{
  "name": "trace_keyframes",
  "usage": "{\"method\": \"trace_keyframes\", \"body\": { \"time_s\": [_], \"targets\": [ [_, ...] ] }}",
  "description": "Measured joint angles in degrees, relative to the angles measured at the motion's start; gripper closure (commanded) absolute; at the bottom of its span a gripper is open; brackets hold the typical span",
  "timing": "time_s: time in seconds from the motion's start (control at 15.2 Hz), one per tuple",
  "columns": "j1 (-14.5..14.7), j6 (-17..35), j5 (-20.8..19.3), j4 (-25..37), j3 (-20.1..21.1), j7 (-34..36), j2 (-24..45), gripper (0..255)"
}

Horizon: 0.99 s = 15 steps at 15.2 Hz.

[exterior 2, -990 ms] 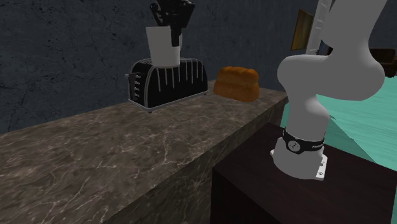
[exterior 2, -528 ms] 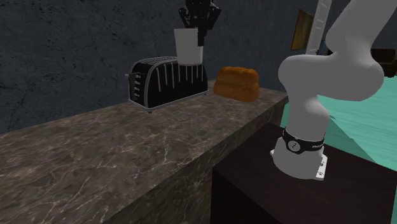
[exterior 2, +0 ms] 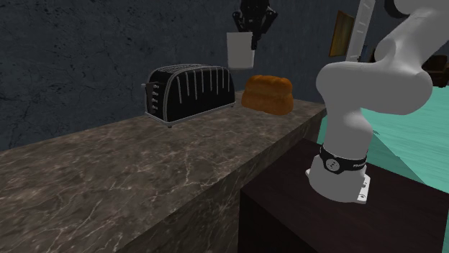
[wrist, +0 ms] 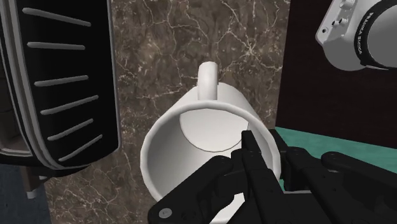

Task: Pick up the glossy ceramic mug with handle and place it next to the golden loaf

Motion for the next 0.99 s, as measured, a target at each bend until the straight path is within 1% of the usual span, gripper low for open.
{"method": "trace_keyframes", "body": {
  "time_s": [0.07, 0.2, 0.46, 0.79, 0.99],
  "targets": [
    [-0.9, -1.0, -0.5, -1.2, 0.1, -0.6, -2.2, 255],
    [-2.3, -3.3, -1.7, -1.6, -0.3, -2.4, -5.3, 255],
    [-5.5, -7.2, -5.4, -3.2, -2.6, -7.2, -11.9, 255],
    [-9.2, -12.3, -9.9, -3.2, -5.2, -13.5, -18.6, 255],
    [-10.9, -15.2, -12.8, -1.7, -6.7, -17.6, -21.2, 255]
  ]
}}
